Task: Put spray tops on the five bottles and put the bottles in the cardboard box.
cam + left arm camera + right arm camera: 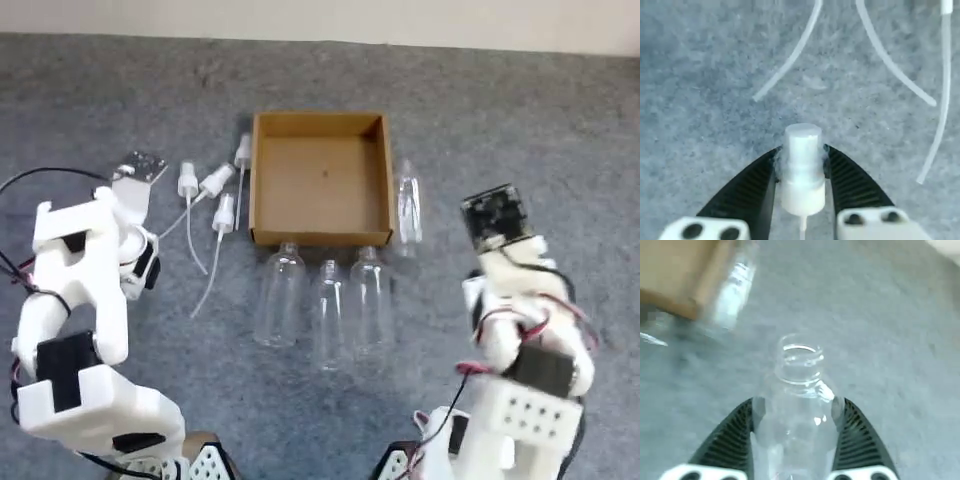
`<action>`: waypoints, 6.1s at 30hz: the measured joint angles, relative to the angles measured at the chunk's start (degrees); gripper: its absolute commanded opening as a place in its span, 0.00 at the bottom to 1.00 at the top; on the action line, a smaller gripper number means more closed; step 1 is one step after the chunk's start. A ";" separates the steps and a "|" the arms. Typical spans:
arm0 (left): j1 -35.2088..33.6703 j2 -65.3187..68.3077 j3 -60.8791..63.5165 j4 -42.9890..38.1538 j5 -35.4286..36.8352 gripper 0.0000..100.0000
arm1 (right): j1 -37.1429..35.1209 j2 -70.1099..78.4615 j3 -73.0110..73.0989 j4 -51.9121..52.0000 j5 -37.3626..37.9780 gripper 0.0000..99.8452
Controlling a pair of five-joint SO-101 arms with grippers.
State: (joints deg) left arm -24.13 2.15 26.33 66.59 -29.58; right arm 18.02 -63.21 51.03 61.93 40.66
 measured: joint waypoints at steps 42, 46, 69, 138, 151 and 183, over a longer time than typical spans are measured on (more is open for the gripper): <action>1.93 -0.70 8.53 -8.35 9.85 0.00 | 8.09 71.38 -37.63 -1.05 -6.15 0.23; 1.93 -0.70 8.53 -8.53 9.85 0.00 | 8.18 75.43 -44.04 3.78 -4.57 0.23; 2.02 -1.85 8.62 -8.53 10.20 0.00 | 8.18 78.42 -45.45 11.16 0.88 0.00; 26.46 -77.98 19.34 -16.09 58.90 0.00 | -68.13 0.09 4.31 -17.23 -26.90 0.00; 34.90 -78.86 25.93 -16.18 55.21 0.00 | -66.02 -1.49 4.48 -24.44 -32.18 0.00; 26.81 -85.98 28.66 -10.55 48.70 0.16 | -53.89 4.04 5.36 -34.73 -41.49 0.00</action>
State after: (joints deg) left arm 2.68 -83.82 54.99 56.04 19.12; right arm -35.87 -59.16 56.40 27.21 -0.84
